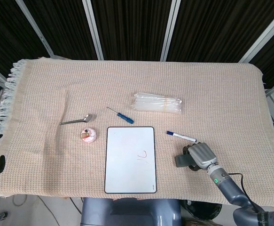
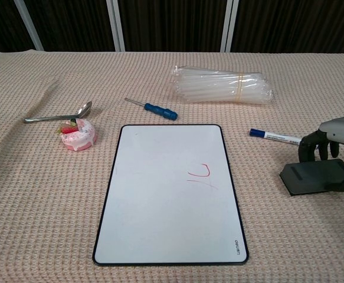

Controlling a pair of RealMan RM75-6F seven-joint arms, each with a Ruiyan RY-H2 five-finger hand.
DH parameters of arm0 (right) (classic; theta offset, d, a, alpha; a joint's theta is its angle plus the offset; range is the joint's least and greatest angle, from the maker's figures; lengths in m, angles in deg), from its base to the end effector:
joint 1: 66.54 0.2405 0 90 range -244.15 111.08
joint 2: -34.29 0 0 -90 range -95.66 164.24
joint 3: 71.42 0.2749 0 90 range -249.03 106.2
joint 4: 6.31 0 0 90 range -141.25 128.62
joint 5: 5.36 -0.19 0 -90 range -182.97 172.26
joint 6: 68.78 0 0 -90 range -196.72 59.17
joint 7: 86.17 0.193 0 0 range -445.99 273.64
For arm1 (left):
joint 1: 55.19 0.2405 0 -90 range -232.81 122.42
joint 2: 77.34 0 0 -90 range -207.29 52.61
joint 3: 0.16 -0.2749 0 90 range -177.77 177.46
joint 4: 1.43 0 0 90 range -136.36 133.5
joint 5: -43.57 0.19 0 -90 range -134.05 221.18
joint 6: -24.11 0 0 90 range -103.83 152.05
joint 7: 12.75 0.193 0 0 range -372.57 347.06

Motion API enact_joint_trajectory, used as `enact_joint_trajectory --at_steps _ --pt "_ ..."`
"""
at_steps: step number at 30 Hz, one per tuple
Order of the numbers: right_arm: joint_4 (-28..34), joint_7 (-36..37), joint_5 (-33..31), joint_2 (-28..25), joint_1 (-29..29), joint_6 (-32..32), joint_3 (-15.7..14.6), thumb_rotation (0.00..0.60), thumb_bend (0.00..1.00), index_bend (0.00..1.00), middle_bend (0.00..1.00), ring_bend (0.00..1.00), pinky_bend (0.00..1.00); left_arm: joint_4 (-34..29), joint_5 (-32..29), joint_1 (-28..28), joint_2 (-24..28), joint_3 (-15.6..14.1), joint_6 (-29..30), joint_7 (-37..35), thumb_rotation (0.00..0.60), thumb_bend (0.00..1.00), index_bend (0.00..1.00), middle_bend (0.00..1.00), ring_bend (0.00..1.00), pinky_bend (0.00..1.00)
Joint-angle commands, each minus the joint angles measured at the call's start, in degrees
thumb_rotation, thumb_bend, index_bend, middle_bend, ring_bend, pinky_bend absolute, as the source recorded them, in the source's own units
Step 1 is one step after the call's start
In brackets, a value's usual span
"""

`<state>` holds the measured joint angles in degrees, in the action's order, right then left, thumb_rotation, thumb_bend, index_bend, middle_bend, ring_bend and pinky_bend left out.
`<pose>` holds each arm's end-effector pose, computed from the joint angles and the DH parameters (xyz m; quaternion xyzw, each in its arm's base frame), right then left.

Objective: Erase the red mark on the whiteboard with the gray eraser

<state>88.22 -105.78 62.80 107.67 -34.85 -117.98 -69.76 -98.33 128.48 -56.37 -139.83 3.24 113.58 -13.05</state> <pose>-0.2486 -0.3237 0.0253 0.7826 -0.4094 0.2340 0.4064 -0.3177 0.2099 0.2044 -0.5495 -0.4007 -0.4088 0.6086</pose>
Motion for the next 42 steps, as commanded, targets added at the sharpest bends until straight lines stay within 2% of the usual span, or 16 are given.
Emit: enact_joint_trajectory --at_steps 1,5,13,22,32,42 --pt "-0.11 -0.03 -0.05 0.14 0.01 -0.32 -0.02 0.600 0.43 0.48 0.46 0.45 0.47 0.00 -0.02 0.01 -0.02 0.00 0.00 -0.04 0.600 0.49 0.17 0.01 0.00 0.04" --pt "-0.14 0.36 -0.38 0.76 -0.16 -1.63 0.51 0.600 0.47 0.51 0.48 0.47 0.49 0.03 0.04 0.04 -0.09 -0.05 0.03 0.01 0.600 0.49 0.17 0.01 0.00 0.04" --pt "2.03 0.57 0.00 -0.05 1.30 -1.60 1.79 0.600 0.47 0.52 0.48 0.47 0.50 -0.07 0.02 0.08 -0.06 0.00 0.10 -0.21 0.600 0.49 0.17 0.01 0.00 0.04" --pt "4.93 -3.34 -6.65 1.63 7.74 2.85 5.63 0.600 0.45 0.52 0.48 0.47 0.50 -0.39 -0.19 0.13 0.14 0.06 0.05 -0.46 0.600 0.49 0.17 0.01 0.00 0.04" --pt "4.30 -14.98 -18.00 9.90 16.54 0.35 8.25 0.600 0.44 0.52 0.48 0.47 0.50 -0.25 0.12 0.06 0.01 -0.07 -0.06 -0.58 0.600 0.49 0.17 0.01 0.00 0.04" --pt "0.46 -21.59 -25.29 19.11 22.21 -4.34 9.88 0.600 0.44 0.52 0.48 0.47 0.51 0.00 0.61 0.08 -0.14 -0.22 0.11 -0.95 0.600 0.49 0.17 0.01 0.00 0.04"
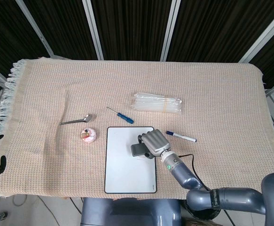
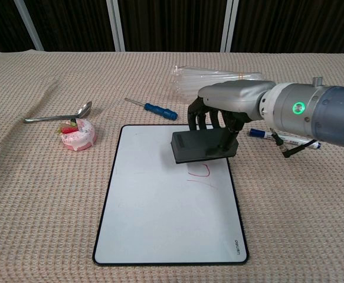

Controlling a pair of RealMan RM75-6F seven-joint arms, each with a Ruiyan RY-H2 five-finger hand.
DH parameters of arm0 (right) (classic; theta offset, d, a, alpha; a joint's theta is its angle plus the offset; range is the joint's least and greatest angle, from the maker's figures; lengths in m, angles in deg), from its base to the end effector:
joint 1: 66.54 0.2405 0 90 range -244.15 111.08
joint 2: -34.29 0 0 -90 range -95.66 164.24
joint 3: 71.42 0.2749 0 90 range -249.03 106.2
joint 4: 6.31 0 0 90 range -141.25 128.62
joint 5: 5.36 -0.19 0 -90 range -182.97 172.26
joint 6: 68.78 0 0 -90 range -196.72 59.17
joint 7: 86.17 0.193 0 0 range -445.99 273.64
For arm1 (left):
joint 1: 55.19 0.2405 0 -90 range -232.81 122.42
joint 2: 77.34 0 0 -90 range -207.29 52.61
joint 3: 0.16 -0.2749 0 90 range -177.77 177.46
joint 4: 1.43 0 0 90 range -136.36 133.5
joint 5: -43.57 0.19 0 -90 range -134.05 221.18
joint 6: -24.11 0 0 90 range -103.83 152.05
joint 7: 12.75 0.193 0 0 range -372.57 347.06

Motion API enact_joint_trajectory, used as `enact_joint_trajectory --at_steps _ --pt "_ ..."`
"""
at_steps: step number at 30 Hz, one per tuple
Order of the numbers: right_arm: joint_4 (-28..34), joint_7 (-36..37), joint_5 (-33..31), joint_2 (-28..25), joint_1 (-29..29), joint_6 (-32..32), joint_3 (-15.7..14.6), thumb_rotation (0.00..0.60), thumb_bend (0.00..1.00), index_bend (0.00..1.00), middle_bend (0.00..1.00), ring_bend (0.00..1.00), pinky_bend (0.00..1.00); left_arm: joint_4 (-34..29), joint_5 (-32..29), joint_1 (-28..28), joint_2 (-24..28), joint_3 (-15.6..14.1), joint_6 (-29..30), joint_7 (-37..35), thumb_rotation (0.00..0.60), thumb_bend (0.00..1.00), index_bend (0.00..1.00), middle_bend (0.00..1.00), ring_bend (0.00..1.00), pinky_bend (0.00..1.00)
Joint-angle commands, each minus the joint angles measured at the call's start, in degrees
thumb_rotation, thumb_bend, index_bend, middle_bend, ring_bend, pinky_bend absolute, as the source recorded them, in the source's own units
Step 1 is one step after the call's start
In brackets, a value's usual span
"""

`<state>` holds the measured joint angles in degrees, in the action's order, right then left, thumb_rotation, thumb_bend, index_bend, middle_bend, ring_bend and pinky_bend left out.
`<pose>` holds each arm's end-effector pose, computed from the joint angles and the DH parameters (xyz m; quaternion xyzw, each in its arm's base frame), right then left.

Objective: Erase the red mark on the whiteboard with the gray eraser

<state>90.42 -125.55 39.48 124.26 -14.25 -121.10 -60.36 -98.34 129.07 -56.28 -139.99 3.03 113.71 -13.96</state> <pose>-0.0800 -0.3762 -0.0513 0.8016 -0.3661 0.3111 0.3560 -0.3162 0.2088 0.2026 -0.5487 -0.4047 -0.4154 0.6021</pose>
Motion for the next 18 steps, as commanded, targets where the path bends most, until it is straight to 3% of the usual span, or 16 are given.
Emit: enact_joint_trajectory --at_steps 1,8,18 --pt "-2.31 -2.38 -2.67 3.34 2.09 -1.42 0.50 0.600 0.44 0.52 0.48 0.47 0.52 -0.01 0.01 -0.01 0.05 -0.01 -0.03 -0.11 0.600 0.49 0.17 0.01 0.00 0.04" --pt "-5.94 -5.00 -5.53 7.75 4.41 -3.24 0.03 0.600 0.44 0.52 0.49 0.47 0.52 -0.10 0.05 -0.03 0.35 0.02 -0.07 -0.64 0.600 0.49 0.17 0.01 0.00 0.04" --pt "-4.79 -3.78 -4.15 7.29 3.87 -3.41 -2.31 0.600 0.44 0.52 0.48 0.47 0.52 0.12 0.38 0.02 0.09 -0.11 0.19 0.18 0.600 0.49 0.17 0.01 0.00 0.04"
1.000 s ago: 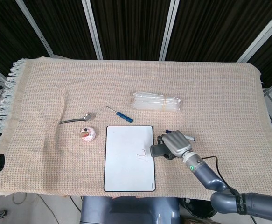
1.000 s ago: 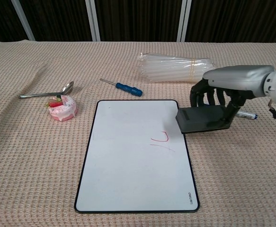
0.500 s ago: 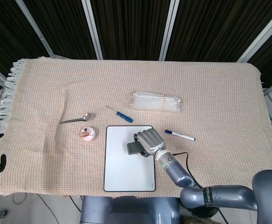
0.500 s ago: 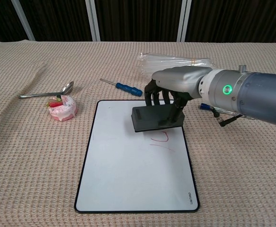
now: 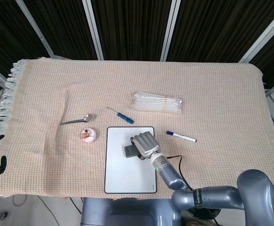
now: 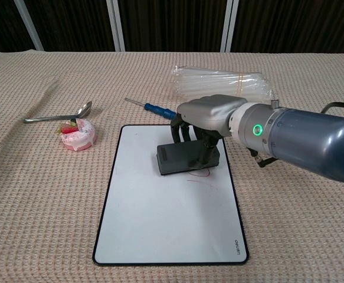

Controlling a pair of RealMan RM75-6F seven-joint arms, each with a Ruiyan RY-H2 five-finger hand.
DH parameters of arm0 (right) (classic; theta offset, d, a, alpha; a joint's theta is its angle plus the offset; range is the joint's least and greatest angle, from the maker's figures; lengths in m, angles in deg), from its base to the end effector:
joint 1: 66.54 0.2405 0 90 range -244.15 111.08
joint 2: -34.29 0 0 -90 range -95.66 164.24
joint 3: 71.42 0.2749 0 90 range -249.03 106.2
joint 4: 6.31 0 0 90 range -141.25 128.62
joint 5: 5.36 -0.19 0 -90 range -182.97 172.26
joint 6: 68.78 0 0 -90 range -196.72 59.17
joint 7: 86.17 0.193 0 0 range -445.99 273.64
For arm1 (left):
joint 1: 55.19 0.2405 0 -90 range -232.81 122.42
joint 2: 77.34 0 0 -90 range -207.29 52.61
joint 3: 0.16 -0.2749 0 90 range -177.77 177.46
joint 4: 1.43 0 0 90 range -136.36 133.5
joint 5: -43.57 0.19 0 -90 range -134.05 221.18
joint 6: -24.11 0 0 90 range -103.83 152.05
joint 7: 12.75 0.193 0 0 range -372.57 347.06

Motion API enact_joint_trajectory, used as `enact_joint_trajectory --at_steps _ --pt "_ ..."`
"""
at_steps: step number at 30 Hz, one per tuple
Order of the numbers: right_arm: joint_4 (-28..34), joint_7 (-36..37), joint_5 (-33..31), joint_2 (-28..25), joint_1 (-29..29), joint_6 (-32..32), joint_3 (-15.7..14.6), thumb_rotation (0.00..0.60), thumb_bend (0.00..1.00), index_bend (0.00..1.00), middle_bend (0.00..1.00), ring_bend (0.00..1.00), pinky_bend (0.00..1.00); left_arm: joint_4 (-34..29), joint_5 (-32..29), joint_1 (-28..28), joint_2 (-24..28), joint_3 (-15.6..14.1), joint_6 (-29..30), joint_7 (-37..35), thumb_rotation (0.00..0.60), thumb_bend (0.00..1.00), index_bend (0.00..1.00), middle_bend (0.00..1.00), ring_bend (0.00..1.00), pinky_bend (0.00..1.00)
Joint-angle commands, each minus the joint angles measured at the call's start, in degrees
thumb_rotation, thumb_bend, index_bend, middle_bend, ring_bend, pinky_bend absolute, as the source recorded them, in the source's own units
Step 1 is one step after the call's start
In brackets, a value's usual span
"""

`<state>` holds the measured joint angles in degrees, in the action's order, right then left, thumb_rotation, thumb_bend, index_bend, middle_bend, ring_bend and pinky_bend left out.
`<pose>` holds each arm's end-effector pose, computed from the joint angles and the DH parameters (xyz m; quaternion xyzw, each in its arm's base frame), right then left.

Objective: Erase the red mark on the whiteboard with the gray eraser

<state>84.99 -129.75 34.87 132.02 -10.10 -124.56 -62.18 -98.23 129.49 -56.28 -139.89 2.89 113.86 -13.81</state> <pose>-0.0676 -0.3735 -0.0902 0.8103 -0.3529 0.2913 0.3662 -0.3153 0.2084 0.2028 -0.5521 -0.4014 -0.4149 0.6016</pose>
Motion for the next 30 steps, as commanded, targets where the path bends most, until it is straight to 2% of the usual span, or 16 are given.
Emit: enact_joint_trajectory --at_steps 1,10,21,25,30 --pt "1.01 0.62 0.74 -0.75 -0.45 0.03 -0.77 0.600 0.44 0.52 0.48 0.47 0.52 0.01 -0.06 0.01 0.00 0.05 0.04 0.04 0.600 0.49 0.17 0.01 0.00 0.04" --pt "5.70 2.15 4.18 -3.22 -2.68 -0.90 -4.56 0.600 0.44 0.52 0.49 0.47 0.52 0.04 -0.18 0.04 0.03 0.14 0.13 0.15 0.600 0.49 0.17 0.01 0.00 0.04" --pt "12.60 3.79 10.76 -6.64 -6.75 -2.92 -10.78 0.600 0.44 0.52 0.49 0.47 0.52 0.10 -0.13 0.09 0.10 0.17 0.28 0.03 0.600 0.49 0.17 0.01 0.00 0.04" --pt "13.13 4.19 12.35 -7.03 -7.37 -2.95 -11.43 0.600 0.44 0.52 0.49 0.47 0.52 0.13 -0.09 0.05 0.01 0.16 0.24 0.17 0.600 0.49 0.17 0.01 0.00 0.04" --pt "10.80 4.91 11.73 -5.89 -7.23 -2.42 -9.85 0.600 0.44 0.52 0.49 0.47 0.52 0.18 -0.16 0.08 -0.04 0.19 0.29 0.32 0.600 0.49 0.17 0.01 0.00 0.04"
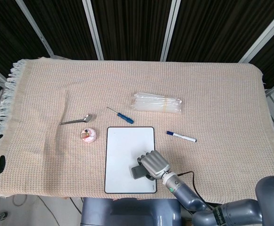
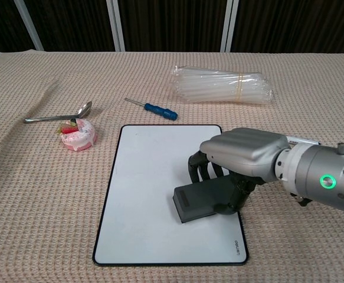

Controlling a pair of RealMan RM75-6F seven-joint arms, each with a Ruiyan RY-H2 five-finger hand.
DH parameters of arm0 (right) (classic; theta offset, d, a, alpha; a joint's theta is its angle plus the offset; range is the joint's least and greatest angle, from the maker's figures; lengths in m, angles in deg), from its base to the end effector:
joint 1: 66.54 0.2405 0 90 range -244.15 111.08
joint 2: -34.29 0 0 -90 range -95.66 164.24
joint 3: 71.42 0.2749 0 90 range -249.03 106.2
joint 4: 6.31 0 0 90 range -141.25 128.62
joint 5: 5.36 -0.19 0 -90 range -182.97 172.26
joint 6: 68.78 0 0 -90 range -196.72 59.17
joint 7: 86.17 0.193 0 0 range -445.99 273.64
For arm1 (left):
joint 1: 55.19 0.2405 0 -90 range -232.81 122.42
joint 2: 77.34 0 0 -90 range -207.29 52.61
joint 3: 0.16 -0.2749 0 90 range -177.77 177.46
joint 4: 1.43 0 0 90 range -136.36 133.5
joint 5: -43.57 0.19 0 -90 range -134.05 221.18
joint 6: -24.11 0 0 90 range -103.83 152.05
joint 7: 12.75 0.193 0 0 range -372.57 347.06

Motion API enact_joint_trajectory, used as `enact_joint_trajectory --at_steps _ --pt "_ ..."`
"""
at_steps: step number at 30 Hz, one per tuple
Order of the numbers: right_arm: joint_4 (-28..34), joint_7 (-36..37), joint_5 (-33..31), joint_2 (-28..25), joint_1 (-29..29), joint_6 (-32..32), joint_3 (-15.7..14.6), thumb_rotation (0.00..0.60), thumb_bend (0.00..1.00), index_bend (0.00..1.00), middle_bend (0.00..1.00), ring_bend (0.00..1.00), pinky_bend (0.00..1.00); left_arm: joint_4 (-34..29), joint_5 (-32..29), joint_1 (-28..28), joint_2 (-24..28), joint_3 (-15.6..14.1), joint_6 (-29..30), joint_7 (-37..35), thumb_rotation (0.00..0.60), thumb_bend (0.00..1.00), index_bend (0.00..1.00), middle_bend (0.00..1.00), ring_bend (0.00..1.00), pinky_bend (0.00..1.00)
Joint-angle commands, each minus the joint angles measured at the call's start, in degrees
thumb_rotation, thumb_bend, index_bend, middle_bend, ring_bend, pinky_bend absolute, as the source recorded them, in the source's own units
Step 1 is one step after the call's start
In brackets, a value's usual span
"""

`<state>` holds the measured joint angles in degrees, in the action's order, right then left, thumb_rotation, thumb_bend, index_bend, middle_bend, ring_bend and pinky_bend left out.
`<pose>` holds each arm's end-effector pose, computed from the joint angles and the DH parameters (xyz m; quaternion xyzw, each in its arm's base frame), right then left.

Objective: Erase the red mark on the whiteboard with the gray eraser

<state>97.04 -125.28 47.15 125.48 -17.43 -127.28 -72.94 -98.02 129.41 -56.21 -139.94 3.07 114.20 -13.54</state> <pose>-0.1030 -0.3059 -0.0752 0.8398 -0.3488 0.2802 0.3076 -0.3157 0.2085 0.2046 -0.5511 -0.3971 -0.4148 0.6054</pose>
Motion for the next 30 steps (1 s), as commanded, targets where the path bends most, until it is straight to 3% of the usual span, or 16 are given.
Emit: enact_joint_trajectory --at_steps 1,14,25,30 --pt "-2.02 0.51 -0.72 1.01 0.18 0.40 1.28 0.600 0.44 0.52 0.49 0.47 0.52 -0.06 -0.15 0.01 0.04 0.02 -0.07 0.07 0.600 0.49 0.17 0.01 0.00 0.04" --pt "-12.92 -0.23 -4.87 4.68 1.91 1.68 6.27 0.600 0.44 0.52 0.49 0.47 0.52 -0.12 -0.20 0.00 0.21 0.08 -0.07 -0.10 0.600 0.49 0.17 0.01 0.00 0.04" --pt "-15.94 -1.36 -9.50 3.07 3.73 4.04 8.84 0.600 0.44 0.52 0.49 0.47 0.52 -0.09 -0.01 0.10 0.37 0.12 0.25 -0.38 0.600 0.49 0.17 0.01 0.00 0.04" --pt "-13.09 -0.18 -9.41 1.43 2.79 4.51 7.79 0.600 0.44 0.52 0.49 0.47 0.52 -0.01 0.17 0.08 0.25 -0.03 0.16 -0.22 0.600 0.49 0.17 0.01 0.00 0.04"
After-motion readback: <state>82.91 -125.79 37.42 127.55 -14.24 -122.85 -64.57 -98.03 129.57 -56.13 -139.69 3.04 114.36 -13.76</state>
